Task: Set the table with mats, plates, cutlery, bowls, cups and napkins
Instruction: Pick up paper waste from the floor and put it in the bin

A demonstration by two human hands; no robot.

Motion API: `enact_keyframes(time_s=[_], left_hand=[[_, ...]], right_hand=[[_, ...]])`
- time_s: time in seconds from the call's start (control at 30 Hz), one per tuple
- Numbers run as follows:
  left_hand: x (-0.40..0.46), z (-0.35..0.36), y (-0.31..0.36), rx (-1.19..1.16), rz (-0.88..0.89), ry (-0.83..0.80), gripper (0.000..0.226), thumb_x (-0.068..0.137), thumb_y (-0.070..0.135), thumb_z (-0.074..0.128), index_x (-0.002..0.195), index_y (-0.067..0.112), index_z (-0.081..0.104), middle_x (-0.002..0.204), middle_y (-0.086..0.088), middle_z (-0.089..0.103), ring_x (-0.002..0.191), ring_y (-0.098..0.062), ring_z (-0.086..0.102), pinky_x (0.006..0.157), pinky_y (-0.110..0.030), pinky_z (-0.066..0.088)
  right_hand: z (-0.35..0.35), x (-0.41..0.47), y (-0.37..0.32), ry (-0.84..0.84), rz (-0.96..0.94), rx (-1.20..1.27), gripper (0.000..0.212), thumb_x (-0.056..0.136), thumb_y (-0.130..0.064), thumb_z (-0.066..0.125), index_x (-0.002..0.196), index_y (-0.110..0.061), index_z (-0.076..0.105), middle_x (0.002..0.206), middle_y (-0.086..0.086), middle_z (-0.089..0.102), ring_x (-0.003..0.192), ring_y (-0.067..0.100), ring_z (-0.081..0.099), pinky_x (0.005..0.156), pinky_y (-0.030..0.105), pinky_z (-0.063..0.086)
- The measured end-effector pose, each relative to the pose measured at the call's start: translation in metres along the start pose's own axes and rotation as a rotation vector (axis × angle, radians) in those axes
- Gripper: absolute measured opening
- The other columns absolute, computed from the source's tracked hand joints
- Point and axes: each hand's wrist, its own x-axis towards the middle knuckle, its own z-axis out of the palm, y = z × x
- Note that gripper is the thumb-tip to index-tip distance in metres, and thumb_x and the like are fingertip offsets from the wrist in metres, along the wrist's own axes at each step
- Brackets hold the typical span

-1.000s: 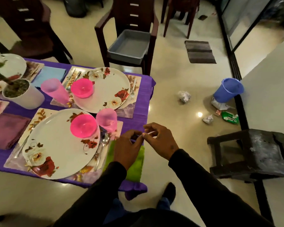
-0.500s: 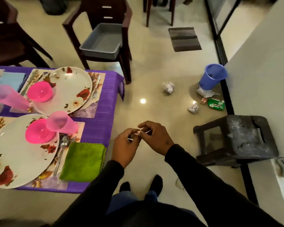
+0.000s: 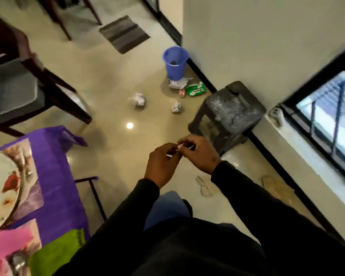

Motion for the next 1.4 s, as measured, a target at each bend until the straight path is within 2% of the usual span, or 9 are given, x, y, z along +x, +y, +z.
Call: enact_keyframes(time_s=[0.23, 0.37, 0.47, 0.77, 0.87, 0.97, 1.2, 1.3, 1.4], left_hand=[[0.062, 0.059, 0.021, 0.179, 0.099, -0.344, 0.017, 0.101, 0.016, 0.061, 0.112, 0.017, 0.073, 0.095, 0.004, 0.070, 0.083, -0.013, 0.068, 0.063, -0.012, 0.047], [0.096, 0.105, 0.029, 0.304, 0.197, -0.603, 0.017, 0.099, 0.016, 0.060, 0.107, 0.014, 0.074, 0.096, 0.000, 0.072, 0.085, -0.018, 0.069, 0.072, -0.029, 0.052], [0.113, 0.143, 0.031, 0.387, 0.270, -0.774, 0.018, 0.098, 0.014, 0.059, 0.108, 0.012, 0.074, 0.094, -0.001, 0.072, 0.080, -0.015, 0.064, 0.072, -0.028, 0.049], [0.106, 0.220, 0.003, 0.675, 0.330, -1.181, 0.020, 0.096, 0.012, 0.061, 0.109, 0.017, 0.075, 0.105, 0.002, 0.075, 0.098, -0.015, 0.069, 0.089, -0.032, 0.057], [0.097, 0.240, -0.015, 0.755, 0.287, -1.265, 0.022, 0.096, 0.011, 0.059, 0.108, 0.022, 0.074, 0.102, 0.002, 0.075, 0.095, -0.015, 0.070, 0.090, -0.035, 0.057], [0.090, 0.241, -0.022, 0.787, 0.267, -1.309, 0.024, 0.097, 0.007, 0.056, 0.110, 0.018, 0.074, 0.105, 0.000, 0.075, 0.098, -0.013, 0.068, 0.093, -0.035, 0.056], [0.092, 0.299, -0.054, 0.763, 0.261, -1.192, 0.023, 0.097, 0.004, 0.056, 0.109, 0.014, 0.073, 0.107, 0.004, 0.072, 0.100, -0.008, 0.064, 0.085, -0.010, 0.047], [0.114, 0.332, -0.090, 0.768, 0.144, -1.112, 0.021, 0.098, 0.005, 0.056, 0.105, 0.017, 0.072, 0.104, 0.005, 0.070, 0.101, -0.013, 0.066, 0.094, -0.025, 0.053], [0.149, 0.372, -0.145, 0.916, 0.067, -1.132, 0.021, 0.099, 0.007, 0.055, 0.110, 0.016, 0.071, 0.112, 0.001, 0.071, 0.108, -0.016, 0.065, 0.095, -0.022, 0.047]], right_hand=[[-0.049, -0.022, 0.053, 0.199, 0.265, 0.085, 0.019, 0.094, -0.031, 0.063, 0.104, -0.017, 0.071, 0.094, -0.006, 0.069, 0.085, 0.007, 0.062, 0.077, 0.023, 0.050], [-0.067, -0.043, 0.080, 0.338, 0.439, 0.128, 0.015, 0.093, -0.030, 0.064, 0.101, -0.022, 0.073, 0.096, -0.008, 0.070, 0.088, 0.005, 0.061, 0.076, 0.021, 0.048], [-0.070, -0.058, 0.102, 0.408, 0.568, 0.151, 0.018, 0.092, -0.033, 0.065, 0.105, -0.021, 0.071, 0.097, -0.005, 0.070, 0.088, 0.009, 0.062, 0.078, 0.025, 0.050], [-0.022, -0.114, 0.157, 0.630, 0.906, 0.469, 0.037, 0.086, -0.040, 0.072, 0.116, -0.019, 0.068, 0.101, 0.000, 0.071, 0.094, 0.015, 0.066, 0.086, 0.033, 0.053], [0.002, -0.129, 0.181, 0.653, 0.975, 0.595, 0.039, 0.085, -0.042, 0.072, 0.116, -0.019, 0.067, 0.099, -0.001, 0.069, 0.092, 0.014, 0.066, 0.079, 0.022, 0.050], [0.020, -0.134, 0.188, 0.635, 1.001, 0.667, 0.038, 0.086, -0.038, 0.073, 0.118, -0.018, 0.065, 0.099, 0.000, 0.067, 0.088, 0.012, 0.064, 0.069, 0.012, 0.045], [0.011, -0.145, 0.267, 0.574, 1.034, 0.691, 0.047, 0.082, -0.035, 0.076, 0.123, -0.018, 0.061, 0.105, 0.002, 0.063, 0.099, 0.018, 0.062, 0.086, 0.025, 0.049], [0.018, -0.134, 0.320, 0.531, 1.075, 0.657, 0.052, 0.081, -0.037, 0.076, 0.127, -0.018, 0.059, 0.105, 0.002, 0.063, 0.101, 0.020, 0.059, 0.088, 0.028, 0.047], [0.029, -0.115, 0.385, 0.518, 1.141, 0.687, 0.057, 0.081, -0.037, 0.076, 0.131, -0.017, 0.056, 0.113, 0.007, 0.065, 0.101, 0.021, 0.059, 0.092, 0.031, 0.047]])
